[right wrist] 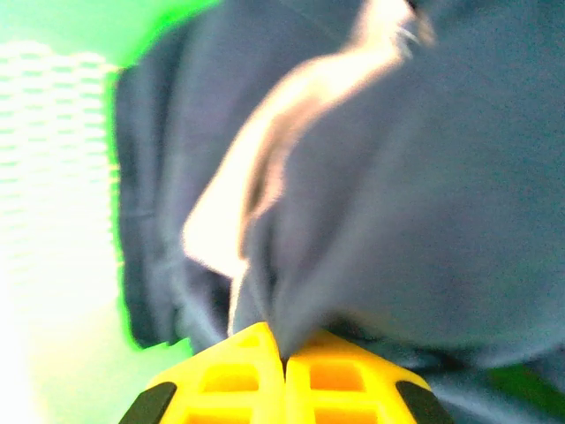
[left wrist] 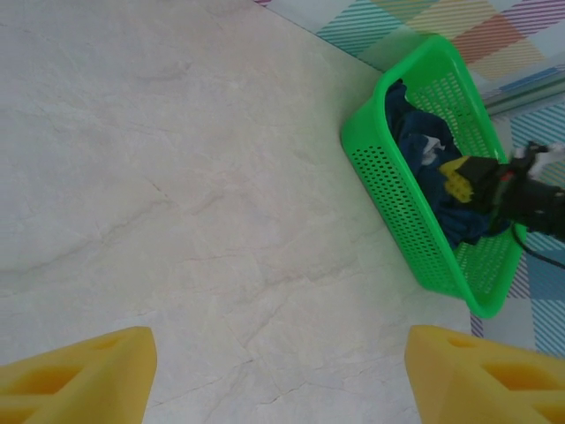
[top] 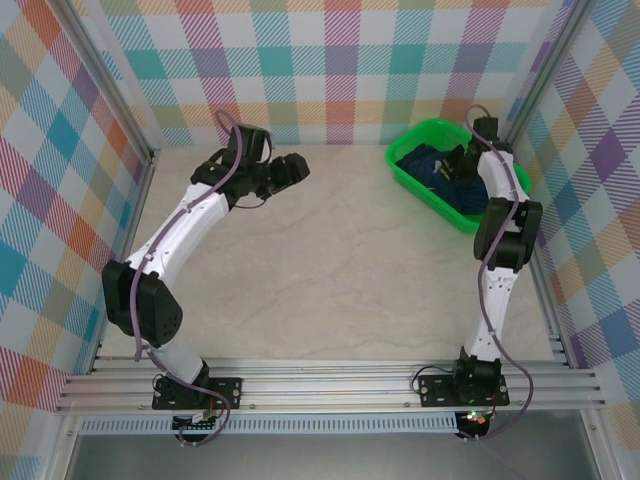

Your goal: Fold and stack the t-shirts

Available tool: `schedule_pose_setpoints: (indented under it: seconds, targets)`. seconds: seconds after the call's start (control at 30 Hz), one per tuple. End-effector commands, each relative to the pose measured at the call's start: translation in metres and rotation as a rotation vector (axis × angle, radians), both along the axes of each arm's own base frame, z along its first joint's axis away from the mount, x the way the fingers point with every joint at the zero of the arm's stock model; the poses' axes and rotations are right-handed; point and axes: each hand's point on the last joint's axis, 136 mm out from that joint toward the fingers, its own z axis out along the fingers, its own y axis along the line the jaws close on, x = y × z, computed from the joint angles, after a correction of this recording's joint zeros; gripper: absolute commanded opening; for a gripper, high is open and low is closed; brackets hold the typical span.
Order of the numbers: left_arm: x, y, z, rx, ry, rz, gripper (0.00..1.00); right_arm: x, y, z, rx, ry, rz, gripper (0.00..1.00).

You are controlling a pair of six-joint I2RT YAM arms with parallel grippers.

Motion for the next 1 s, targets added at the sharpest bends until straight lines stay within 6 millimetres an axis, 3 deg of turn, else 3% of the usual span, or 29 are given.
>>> schedule_pose_setpoints:
  seconds: [0.0, 0.13, 0.3, 0.4, 0.53, 0.6, 0.7, 0.83, 0.97]
  targets:
    - [-0.013, 0.009, 0.005, 0.037, -0.009, 0.011, 0.73, 0.002, 0.022, 0.188, -0.13, -0.442, 0.083, 0.0]
    - [-0.015, 0.018, 0.001, 0.083, -0.009, 0.03, 0.73, -0.028, 0.059, 0.301, -0.163, -0.687, 0.168, 0.0]
    - [-0.017, 0.035, -0.001, 0.163, -0.007, 0.08, 0.74, -0.073, 0.116, 0.403, -0.092, -0.934, 0.293, 0.0]
    - [-0.02, 0.053, 0.001, 0.235, -0.004, 0.139, 0.75, -0.101, 0.16, 0.438, -0.027, -1.021, 0.393, 0.0]
    - [-0.028, 0.087, 0.009, 0.338, -0.017, 0.244, 0.77, -0.135, 0.228, 0.444, 0.076, -1.029, 0.546, 0.0]
    - [-0.035, 0.107, 0.014, 0.388, -0.017, 0.311, 0.78, -0.148, 0.266, 0.425, 0.118, -0.966, 0.624, 0.0]
    - [-0.049, 0.132, 0.019, 0.42, -0.011, 0.385, 0.79, -0.165, 0.322, 0.364, 0.16, -0.813, 0.739, 0.0]
    - [-0.07, 0.142, 0.018, 0.401, -0.012, 0.385, 0.77, -0.179, 0.367, 0.239, 0.223, -0.495, 0.783, 0.0]
    - [-0.089, 0.116, -0.011, 0.323, 0.03, 0.214, 0.67, -0.193, 0.383, 0.125, 0.238, -0.221, 0.819, 0.0]
